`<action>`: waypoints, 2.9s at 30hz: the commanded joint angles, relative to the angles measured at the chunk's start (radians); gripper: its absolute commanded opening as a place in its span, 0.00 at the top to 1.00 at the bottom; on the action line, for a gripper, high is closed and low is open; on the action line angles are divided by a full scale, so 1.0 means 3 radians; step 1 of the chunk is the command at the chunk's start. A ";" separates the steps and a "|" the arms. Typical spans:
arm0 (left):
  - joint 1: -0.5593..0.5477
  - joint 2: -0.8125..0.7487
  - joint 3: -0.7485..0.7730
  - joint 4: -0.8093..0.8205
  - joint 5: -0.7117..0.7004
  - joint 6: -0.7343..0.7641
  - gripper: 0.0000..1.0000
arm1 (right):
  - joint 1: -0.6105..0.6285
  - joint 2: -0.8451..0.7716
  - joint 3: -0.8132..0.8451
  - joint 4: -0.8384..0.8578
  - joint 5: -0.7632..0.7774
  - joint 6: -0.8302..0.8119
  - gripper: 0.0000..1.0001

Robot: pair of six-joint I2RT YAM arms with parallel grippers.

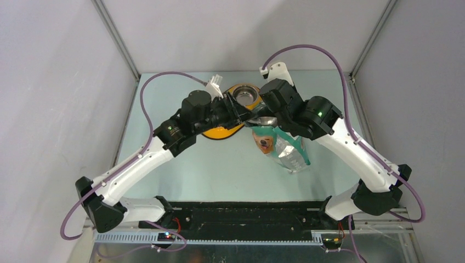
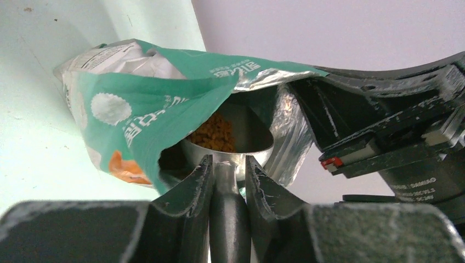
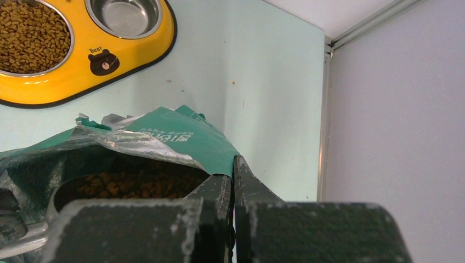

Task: Serve the pet food
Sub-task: Collect the pet food from the pet food bag.

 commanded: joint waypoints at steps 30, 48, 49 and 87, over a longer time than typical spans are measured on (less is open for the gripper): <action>-0.0079 -0.1094 -0.1140 0.1468 -0.0002 0.0897 1.00 | 0.0048 -0.0798 -0.0532 0.1487 0.0330 -0.0245 1.00; -0.0199 -0.1563 -0.2526 0.3036 0.0592 0.2561 1.00 | 0.0054 -0.1039 -0.0886 0.2010 0.0378 -0.0554 1.00; -0.0197 -0.1566 -0.2534 0.3033 0.0615 0.2585 1.00 | 0.0054 -0.1055 -0.0894 0.2020 0.0377 -0.0564 1.00; -0.0196 -0.1804 -0.2739 0.3464 0.0492 0.2884 1.00 | 0.0087 -0.1194 -0.1002 0.2350 0.0465 -0.0691 1.00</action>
